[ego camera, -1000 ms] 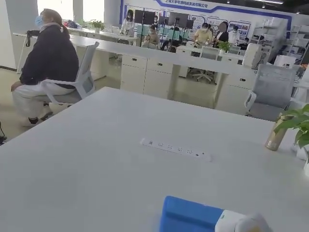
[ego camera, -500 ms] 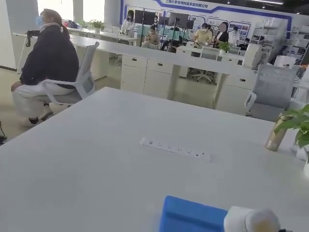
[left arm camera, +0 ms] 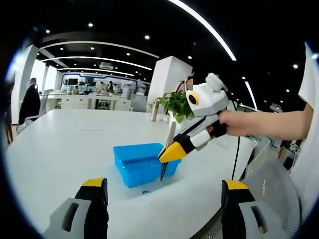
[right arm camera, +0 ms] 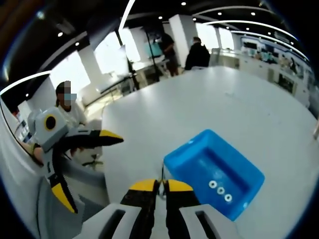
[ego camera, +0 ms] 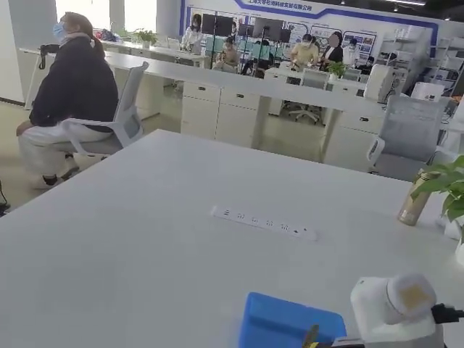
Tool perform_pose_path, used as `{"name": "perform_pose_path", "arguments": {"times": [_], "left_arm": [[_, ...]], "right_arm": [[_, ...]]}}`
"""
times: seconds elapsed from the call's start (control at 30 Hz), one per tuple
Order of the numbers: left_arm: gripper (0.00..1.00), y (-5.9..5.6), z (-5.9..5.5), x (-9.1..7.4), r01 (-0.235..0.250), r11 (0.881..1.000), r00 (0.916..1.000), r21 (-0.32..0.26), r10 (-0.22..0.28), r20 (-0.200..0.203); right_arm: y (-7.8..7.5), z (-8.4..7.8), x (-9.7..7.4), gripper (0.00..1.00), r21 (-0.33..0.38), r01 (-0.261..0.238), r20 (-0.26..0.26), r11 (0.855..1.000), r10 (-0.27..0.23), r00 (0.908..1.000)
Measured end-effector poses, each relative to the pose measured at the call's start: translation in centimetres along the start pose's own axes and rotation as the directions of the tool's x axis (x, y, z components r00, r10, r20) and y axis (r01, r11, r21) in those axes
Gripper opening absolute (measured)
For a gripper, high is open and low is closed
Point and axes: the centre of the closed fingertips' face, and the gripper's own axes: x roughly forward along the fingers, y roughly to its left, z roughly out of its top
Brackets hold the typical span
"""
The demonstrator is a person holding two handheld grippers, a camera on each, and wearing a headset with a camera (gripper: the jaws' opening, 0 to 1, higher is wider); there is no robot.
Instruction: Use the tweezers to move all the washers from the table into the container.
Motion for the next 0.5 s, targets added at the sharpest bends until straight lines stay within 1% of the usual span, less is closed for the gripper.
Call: {"name": "perform_pose_path", "arguments": {"times": [0.07, 0.23, 0.27, 0.37, 0.4, 0.5], "left_arm": [[0.97, 0.0, 0.0, 0.0, -0.001, 1.0, 1.0, 0.001, 0.001, -0.001], [0.96, 0.0, -0.1, 0.0, 0.0, 1.0, 1.0, 0.002, 0.0, -0.006], [0.96, 0.0, -0.1, 0.0, 0.0, 1.0, 1.0, 0.002, 0.0, -0.008], [0.96, 0.0, -0.2, 0.0, 0.0, 1.0, 1.0, 0.001, 0.0, -0.01], [0.96, 0.1, -0.2, 0.0, 0.0, 1.0, 1.0, 0.001, 0.0, -0.009], [0.96, 0.1, -0.3, 0.1, 0.0, 1.0, 0.9999, 0.0, 0.0, -0.011]], "right_arm": [[-0.1, 0.5, -0.2, 0.03, 0.007, -0.005, 0.001, 1.0, 0.005, 1.0], [-0.8, 1.3, -0.4, 0.03, 0.056, -0.02, 0.001, 0.998, 0.02, 0.9998], [-0.9, 1.5, -0.4, 0.03, 0.071, -0.017, 0.006, 0.997, 0.016, 0.9998], [-1.6, 2.1, -0.4, 0.03, 0.127, -0.035, 0.022, 0.991, 0.033, 0.9992], [-1.7, 2.2, -0.4, 0.03, 0.145, -0.037, 0.028, 0.989, 0.033, 0.9991], [-2.6, 2.4, -0.4, 0.03, 0.158, -0.027, 0.029, 0.987, 0.023, 0.9993]]}}
